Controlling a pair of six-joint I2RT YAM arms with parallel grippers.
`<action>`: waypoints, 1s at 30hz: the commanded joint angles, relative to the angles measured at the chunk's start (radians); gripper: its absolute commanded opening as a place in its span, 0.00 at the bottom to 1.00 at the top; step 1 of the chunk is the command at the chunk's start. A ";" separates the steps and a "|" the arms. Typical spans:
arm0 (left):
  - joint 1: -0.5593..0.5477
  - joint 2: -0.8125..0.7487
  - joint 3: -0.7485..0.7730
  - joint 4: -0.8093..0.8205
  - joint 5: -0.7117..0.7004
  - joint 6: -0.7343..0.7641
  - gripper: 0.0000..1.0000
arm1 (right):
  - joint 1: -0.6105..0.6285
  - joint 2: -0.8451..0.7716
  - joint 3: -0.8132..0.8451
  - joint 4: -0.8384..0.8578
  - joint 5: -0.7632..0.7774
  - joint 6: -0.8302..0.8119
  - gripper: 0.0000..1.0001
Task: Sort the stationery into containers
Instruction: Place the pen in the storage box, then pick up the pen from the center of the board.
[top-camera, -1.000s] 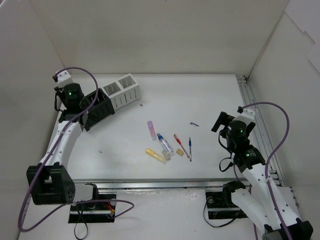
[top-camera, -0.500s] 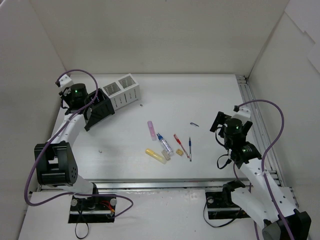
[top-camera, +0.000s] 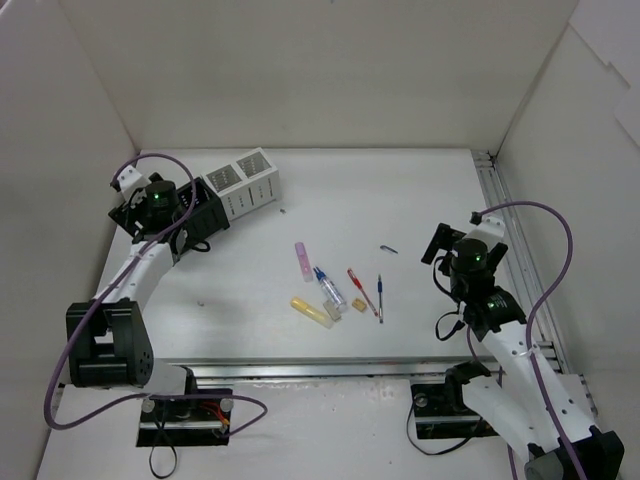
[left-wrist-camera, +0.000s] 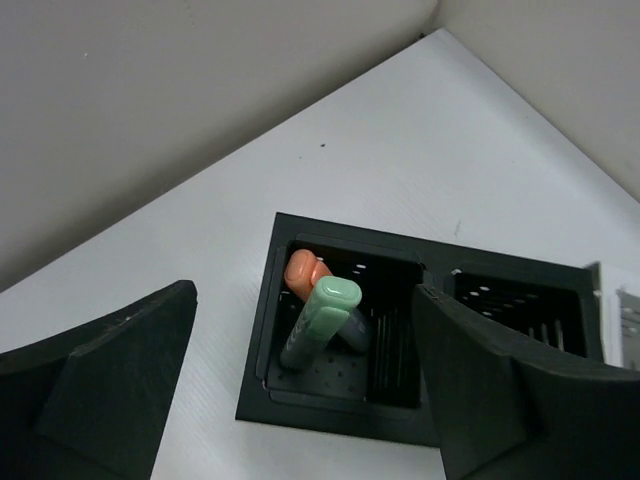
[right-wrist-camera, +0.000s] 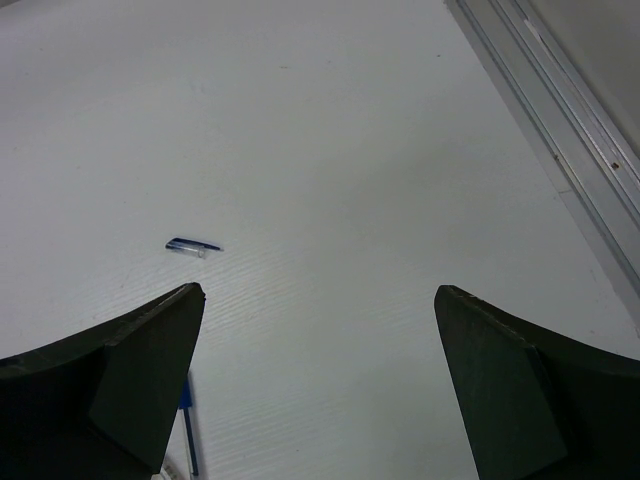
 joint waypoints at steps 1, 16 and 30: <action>-0.020 -0.125 0.018 0.014 0.016 0.001 0.86 | 0.003 -0.010 0.013 0.057 0.015 0.000 0.98; -0.384 -0.222 -0.011 -0.586 0.625 -0.421 1.00 | 0.004 0.031 0.024 0.057 0.027 0.030 0.98; -0.701 0.149 0.062 -0.675 0.682 -0.771 1.00 | 0.007 0.003 0.008 0.053 0.035 0.061 0.98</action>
